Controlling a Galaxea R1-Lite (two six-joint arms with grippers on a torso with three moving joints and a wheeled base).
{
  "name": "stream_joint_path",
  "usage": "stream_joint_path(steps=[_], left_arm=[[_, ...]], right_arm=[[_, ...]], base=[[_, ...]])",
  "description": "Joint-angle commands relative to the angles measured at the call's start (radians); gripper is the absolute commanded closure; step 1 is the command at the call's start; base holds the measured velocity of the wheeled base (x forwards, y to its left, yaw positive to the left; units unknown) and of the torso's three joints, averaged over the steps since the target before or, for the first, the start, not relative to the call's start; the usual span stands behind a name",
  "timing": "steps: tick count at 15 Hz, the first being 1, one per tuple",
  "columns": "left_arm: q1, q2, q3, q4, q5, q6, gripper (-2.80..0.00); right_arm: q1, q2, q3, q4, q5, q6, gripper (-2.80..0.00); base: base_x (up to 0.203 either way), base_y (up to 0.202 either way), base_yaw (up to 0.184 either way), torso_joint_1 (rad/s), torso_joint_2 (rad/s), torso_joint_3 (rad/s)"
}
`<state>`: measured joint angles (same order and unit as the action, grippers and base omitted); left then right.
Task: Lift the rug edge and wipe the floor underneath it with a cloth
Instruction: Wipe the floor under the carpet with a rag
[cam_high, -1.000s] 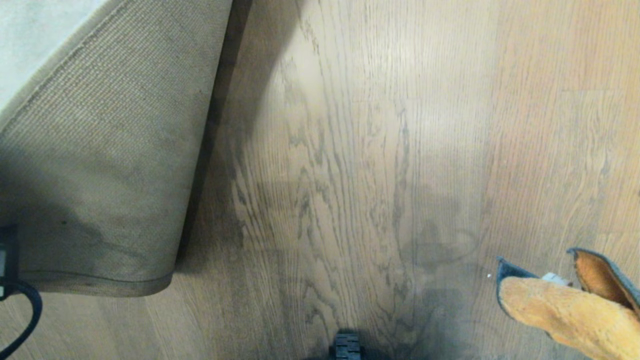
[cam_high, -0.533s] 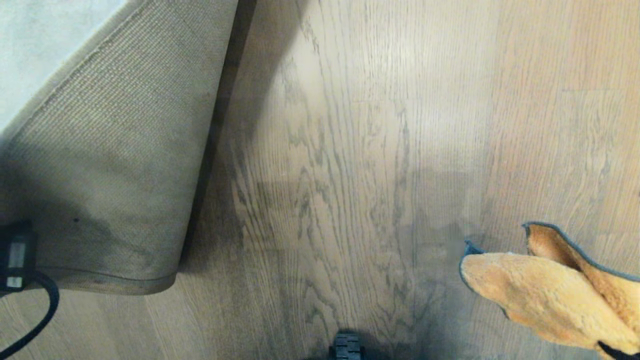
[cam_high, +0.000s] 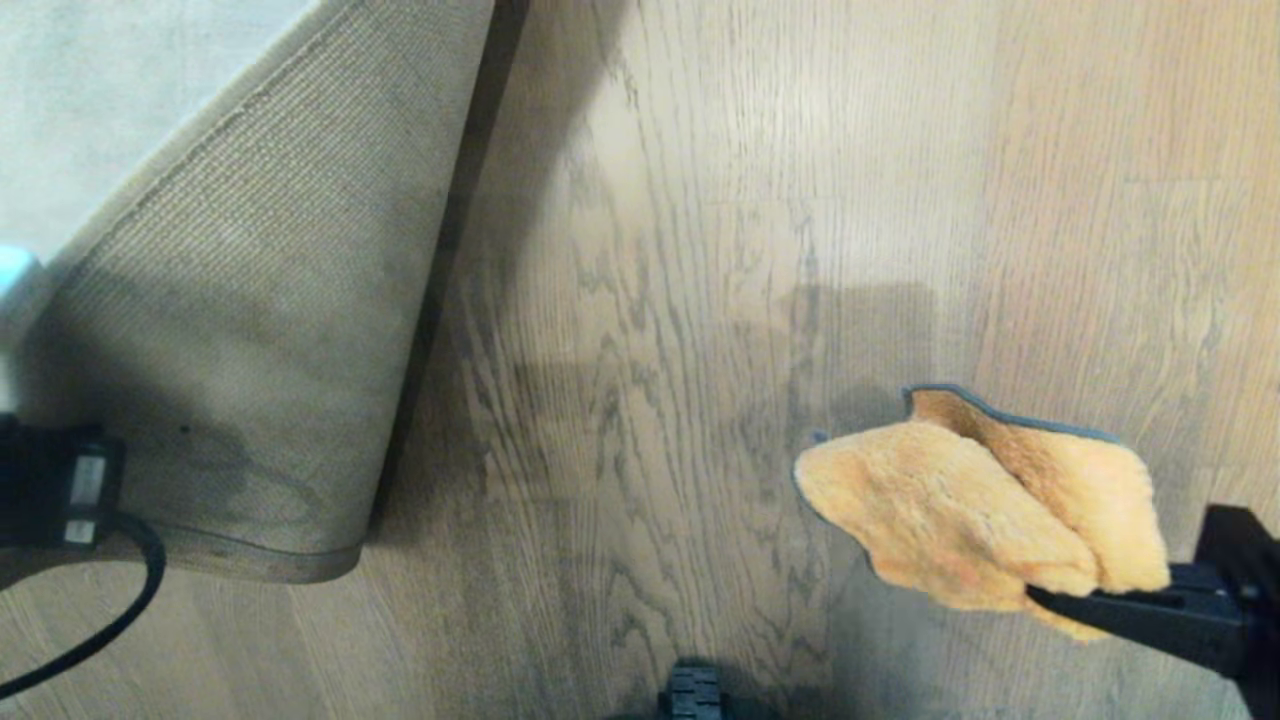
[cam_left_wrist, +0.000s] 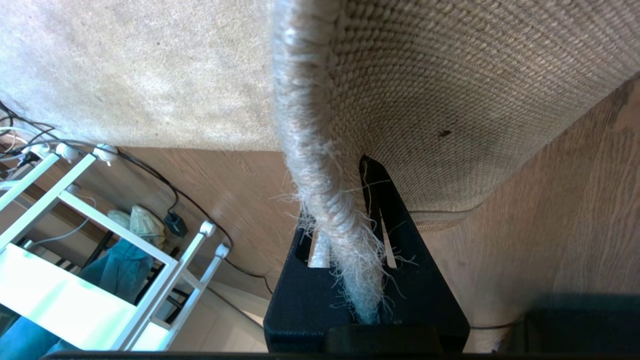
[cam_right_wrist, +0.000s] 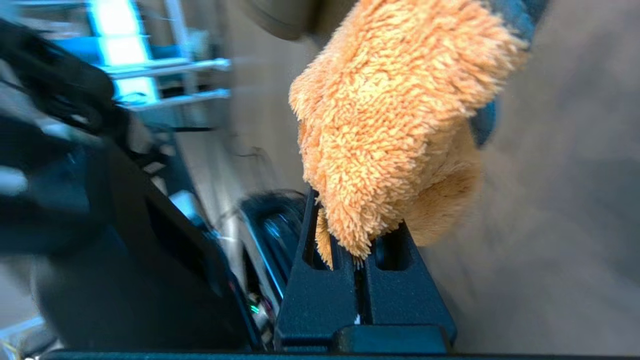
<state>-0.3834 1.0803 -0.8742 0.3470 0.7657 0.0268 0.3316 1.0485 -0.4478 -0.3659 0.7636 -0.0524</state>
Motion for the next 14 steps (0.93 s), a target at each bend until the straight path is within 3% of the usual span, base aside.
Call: stream_joint_path(steps=[1,6,10,14], left_arm=[[0.000,0.032,-0.007,0.003,0.004,-0.001,0.00],[0.001,0.050,-0.008,-0.016,0.006,-0.001,0.00],[0.001,0.071,-0.006,-0.042,0.007,-0.001,0.00],[0.003,0.072,-0.005,-0.042,0.009,-0.001,0.00]], right_arm=[[0.104,0.189,-0.037,-0.104,-0.019,0.038,0.00],[0.371,0.497,-0.090,-0.513,-0.261,0.182,0.00],[0.555,0.605,-0.168,-0.603,-0.529,0.296,0.00],[0.601,0.721,-0.205,-0.681,-0.587,0.306,0.00]], base=[[0.000,0.000,0.000,0.000,0.00,0.000],[0.000,0.000,0.000,0.000,0.00,0.000],[0.000,0.000,0.000,0.000,0.00,0.000],[0.000,0.000,0.000,0.000,0.00,0.000]])
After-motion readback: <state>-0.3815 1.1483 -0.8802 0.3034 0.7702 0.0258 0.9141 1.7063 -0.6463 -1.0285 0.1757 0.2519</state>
